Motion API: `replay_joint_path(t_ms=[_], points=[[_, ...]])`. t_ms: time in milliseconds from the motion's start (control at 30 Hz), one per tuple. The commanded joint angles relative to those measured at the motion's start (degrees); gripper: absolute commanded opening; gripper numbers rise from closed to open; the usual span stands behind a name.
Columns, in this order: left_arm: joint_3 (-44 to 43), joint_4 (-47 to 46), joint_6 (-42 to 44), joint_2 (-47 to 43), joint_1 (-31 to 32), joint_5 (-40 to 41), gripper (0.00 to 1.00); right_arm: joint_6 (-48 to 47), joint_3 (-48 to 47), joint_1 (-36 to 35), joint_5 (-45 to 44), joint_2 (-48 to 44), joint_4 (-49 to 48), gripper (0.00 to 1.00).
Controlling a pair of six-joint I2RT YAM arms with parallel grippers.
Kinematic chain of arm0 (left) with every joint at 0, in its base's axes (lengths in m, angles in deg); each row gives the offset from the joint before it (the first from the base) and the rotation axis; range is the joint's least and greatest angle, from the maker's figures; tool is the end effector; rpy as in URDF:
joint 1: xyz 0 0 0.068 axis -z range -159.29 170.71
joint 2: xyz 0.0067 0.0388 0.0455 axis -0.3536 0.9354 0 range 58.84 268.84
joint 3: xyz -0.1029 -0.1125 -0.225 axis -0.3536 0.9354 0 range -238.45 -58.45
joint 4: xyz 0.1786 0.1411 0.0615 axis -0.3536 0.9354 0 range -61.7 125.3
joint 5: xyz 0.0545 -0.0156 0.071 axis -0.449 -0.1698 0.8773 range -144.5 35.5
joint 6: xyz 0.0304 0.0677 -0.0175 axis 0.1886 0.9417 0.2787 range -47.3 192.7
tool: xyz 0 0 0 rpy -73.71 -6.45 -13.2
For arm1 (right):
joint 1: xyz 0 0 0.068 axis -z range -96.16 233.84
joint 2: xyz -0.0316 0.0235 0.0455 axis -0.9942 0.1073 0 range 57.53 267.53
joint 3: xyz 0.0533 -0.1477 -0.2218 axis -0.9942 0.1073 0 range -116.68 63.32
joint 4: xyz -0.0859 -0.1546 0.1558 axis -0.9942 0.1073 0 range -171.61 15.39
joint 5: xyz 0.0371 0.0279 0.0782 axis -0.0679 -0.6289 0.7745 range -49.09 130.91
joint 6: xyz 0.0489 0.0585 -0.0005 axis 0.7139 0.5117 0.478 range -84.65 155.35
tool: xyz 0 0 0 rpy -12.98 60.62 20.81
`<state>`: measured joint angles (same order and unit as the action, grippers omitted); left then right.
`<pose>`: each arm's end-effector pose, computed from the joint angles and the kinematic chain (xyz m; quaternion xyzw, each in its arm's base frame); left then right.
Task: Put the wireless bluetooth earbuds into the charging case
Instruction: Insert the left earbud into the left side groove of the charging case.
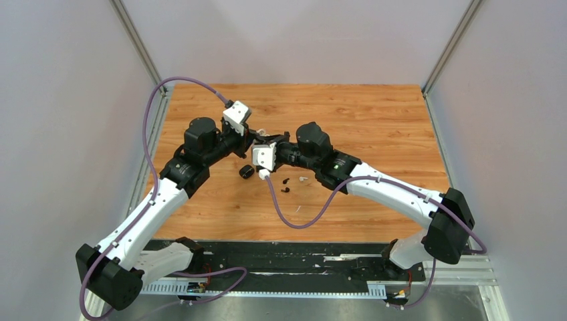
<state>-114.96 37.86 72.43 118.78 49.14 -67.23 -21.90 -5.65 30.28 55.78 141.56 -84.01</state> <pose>0.2063 -0.1279 0.3571 0.2561 0.7376 -0.2374 0.5779 0.1953 0.2924 0.3465 -0.6832 0.3730 0.0810 0.6225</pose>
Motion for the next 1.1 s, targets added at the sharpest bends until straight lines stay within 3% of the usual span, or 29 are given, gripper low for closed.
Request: replay_joint_path(t_ms=[0,200,1067], points=[[-0.5,-2.7,0.0,-0.4,0.2,0.3,0.0,-0.9,-2.0,0.1,-1.3,-0.8,0.5,0.06],[-0.7,-2.5,0.2,-0.1,0.2,1.0,0.0,-2.6,-1.8,0.1,-4.0,-0.9,-1.6,0.0],[-2.1,-2.6,-3.6,0.8,-0.3,1.8,0.0,-3.0,-0.3,-0.1,-3.7,-0.2,-2.2,0.0]])
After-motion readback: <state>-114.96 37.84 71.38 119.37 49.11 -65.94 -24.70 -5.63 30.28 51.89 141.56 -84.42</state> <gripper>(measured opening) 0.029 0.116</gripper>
